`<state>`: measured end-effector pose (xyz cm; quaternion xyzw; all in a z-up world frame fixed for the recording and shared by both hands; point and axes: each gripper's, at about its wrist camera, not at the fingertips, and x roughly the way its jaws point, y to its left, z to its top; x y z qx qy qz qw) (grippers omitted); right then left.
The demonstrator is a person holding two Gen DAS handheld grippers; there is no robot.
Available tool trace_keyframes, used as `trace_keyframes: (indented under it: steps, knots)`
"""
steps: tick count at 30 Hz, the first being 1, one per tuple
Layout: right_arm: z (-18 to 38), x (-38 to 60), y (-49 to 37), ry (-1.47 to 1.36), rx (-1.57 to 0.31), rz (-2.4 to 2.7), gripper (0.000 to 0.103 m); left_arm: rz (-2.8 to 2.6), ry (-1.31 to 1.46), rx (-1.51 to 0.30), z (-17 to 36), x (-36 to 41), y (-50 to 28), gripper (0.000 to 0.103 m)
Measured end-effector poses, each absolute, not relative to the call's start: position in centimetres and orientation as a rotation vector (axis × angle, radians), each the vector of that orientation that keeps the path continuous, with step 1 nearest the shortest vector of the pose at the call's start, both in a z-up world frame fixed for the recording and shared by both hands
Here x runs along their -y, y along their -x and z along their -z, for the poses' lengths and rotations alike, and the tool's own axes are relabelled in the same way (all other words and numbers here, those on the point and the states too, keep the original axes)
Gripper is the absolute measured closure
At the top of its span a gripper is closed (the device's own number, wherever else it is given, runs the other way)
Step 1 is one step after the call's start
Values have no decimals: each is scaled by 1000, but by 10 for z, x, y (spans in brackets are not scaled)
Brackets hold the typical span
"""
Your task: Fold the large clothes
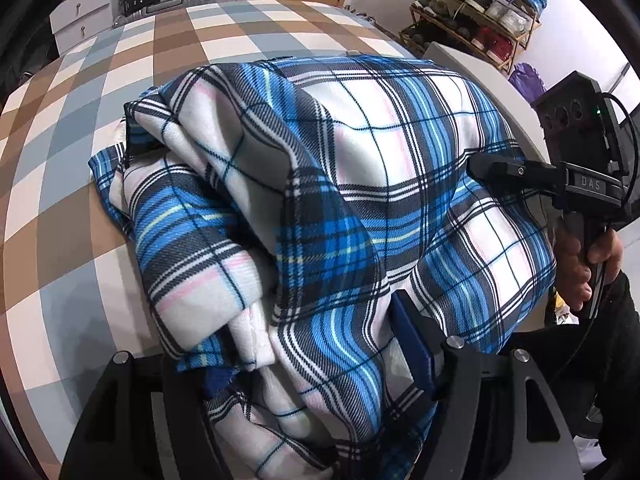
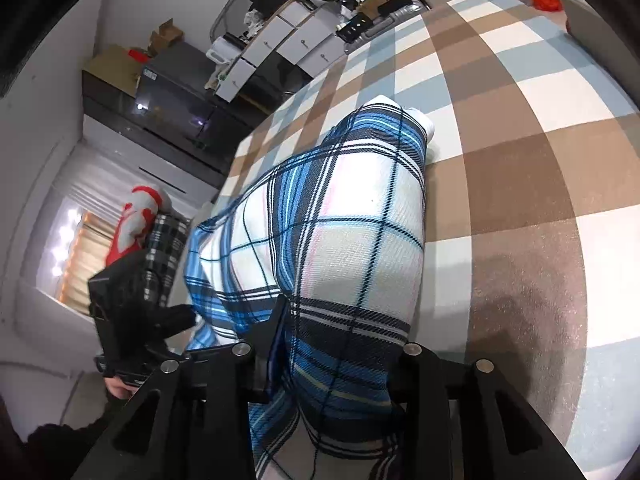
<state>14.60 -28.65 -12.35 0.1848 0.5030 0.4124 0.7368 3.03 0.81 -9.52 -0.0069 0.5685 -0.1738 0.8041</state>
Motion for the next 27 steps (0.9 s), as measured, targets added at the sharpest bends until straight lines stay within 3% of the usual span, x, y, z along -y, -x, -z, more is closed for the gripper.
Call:
trace_keyframes:
  steps: [4,9,13,14,17,19,22,27]
  knots:
    - [127,285,-147,-405,-1118,-889,57,370,8,-1240,99,-1,-33,21]
    - [129,282,-148,-393,-1120,-877,54,416,-55,-1236,105,9,-33,3]
    - [133,283,-150,-418,-1147,-880,56,459,8,-1252,105,2,-41,2]
    - [133,286,-150,-444,-1156,-886,58,482,60,-1253,105,-4,-44,4]
    - [124,292,-146,-471,-1119,-907,72,520,262,-1269,105,-34,-51,52]
    - [116,293,-141,-484,-1089,-925,77,566,431,-1275,109,-55,-56,63]
    - [107,292,-134,-518,-1078,-928,80,602,548,-1244,105,-67,-60,70]
    - [87,295,-123,-567,-1017,-954,81,629,640,-1185,91,-71,-63,71]
